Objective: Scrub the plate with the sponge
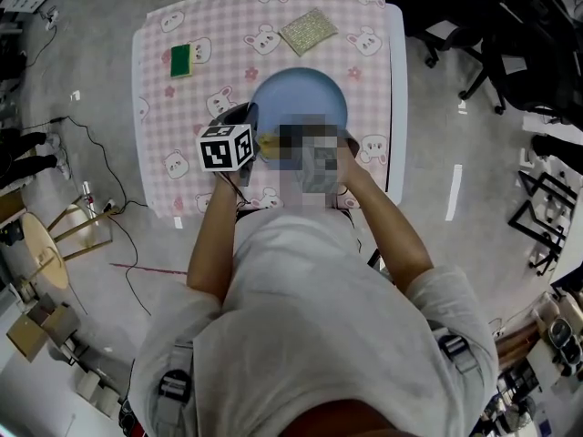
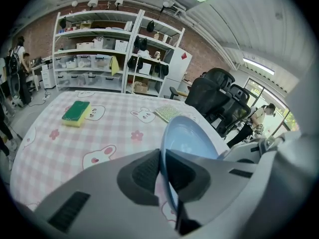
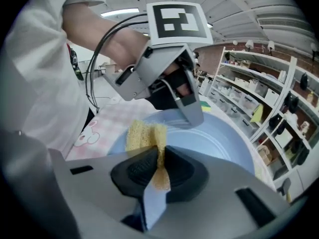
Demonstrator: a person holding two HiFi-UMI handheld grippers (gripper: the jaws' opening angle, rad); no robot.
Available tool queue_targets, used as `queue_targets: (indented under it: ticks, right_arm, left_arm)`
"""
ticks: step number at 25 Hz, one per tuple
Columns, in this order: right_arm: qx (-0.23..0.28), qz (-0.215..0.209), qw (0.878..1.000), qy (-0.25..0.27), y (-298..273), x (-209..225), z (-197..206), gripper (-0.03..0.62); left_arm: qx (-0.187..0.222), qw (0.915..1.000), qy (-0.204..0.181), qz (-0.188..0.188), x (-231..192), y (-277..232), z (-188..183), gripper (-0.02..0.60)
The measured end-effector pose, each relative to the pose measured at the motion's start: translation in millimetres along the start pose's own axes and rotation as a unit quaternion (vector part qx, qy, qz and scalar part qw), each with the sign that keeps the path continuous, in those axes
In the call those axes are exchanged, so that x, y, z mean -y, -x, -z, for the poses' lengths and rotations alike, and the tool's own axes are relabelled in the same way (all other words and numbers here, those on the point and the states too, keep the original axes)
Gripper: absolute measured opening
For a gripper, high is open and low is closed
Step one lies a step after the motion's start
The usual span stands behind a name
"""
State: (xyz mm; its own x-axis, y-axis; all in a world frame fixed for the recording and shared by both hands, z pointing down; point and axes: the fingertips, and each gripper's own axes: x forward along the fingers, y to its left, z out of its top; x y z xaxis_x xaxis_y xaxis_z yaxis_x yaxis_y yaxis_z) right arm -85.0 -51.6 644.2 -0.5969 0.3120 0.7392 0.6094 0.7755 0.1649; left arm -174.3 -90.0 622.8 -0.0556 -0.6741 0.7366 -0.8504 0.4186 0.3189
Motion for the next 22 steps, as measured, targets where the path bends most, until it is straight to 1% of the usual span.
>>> queue_targets:
  ticks: [3, 6, 10, 16, 20, 22]
  right_arm:
    - [-0.018, -0.032, 0.999, 0.018, -2, -22, 6, 0.048]
    - [-0.042, -0.048, 0.998, 0.029, 2, -39, 23, 0.048]
    - [-0.064, -0.046, 0.997, 0.025, 7, -42, 43, 0.046]
    - [-0.103, -0.040, 0.993, 0.052, 15, -41, 68, 0.046]
    - [-0.122, -0.036, 0.991, 0.051, 19, -38, 82, 0.046]
    - [-0.138, -0.018, 0.989, 0.044, 25, -27, 91, 0.046]
  left_arm:
    - [-0.003, 1.0000, 0.001, -0.001, -5, 3, 1, 0.031]
    - [-0.007, 1.0000, 0.000, 0.000, -5, 2, 3, 0.031]
    - [-0.010, 0.9999, 0.005, 0.004, -5, -2, 6, 0.031]
    - [-0.018, 0.9995, 0.024, 0.012, -5, -5, 14, 0.031]
    - [-0.025, 0.9990, 0.031, 0.018, -7, -4, 19, 0.031]
    - [-0.026, 0.9987, 0.038, 0.022, -6, -4, 20, 0.031]
